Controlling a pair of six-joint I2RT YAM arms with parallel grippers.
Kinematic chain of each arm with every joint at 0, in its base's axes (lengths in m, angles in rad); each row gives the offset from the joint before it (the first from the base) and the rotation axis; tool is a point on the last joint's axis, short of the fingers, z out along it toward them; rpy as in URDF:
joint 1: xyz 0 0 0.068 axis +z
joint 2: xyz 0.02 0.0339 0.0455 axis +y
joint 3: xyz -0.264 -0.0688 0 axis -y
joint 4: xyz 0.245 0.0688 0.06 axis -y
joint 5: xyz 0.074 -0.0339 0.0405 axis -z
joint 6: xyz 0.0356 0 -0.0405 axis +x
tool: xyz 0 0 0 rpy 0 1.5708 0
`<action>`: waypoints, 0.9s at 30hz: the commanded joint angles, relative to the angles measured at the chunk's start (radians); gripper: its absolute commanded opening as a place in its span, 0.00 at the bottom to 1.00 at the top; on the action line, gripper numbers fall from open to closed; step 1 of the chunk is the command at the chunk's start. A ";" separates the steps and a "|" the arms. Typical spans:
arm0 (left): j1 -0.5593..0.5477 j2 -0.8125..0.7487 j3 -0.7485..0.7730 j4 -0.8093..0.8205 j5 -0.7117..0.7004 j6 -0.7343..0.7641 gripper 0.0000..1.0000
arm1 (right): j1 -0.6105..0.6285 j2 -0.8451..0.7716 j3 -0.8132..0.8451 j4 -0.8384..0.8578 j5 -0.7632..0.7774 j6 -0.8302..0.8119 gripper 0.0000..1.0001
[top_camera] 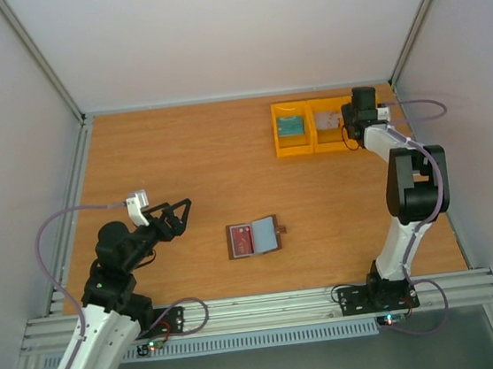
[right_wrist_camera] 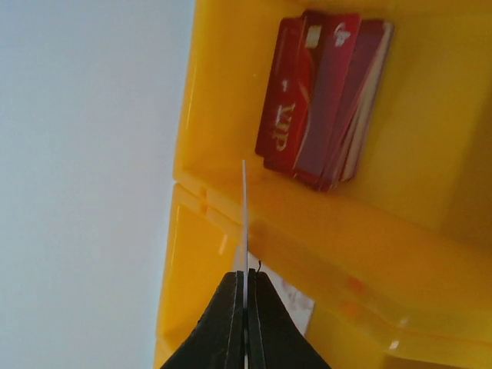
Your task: Take the credit cards out of the card holder
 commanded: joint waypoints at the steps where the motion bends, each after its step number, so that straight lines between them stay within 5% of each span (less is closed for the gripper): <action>1: 0.008 -0.028 -0.015 0.056 -0.036 0.032 0.99 | 0.041 0.022 0.072 0.024 0.036 0.033 0.01; 27: 0.008 -0.024 -0.024 0.044 -0.071 0.055 0.99 | 0.099 0.270 0.282 -0.109 -0.056 0.069 0.01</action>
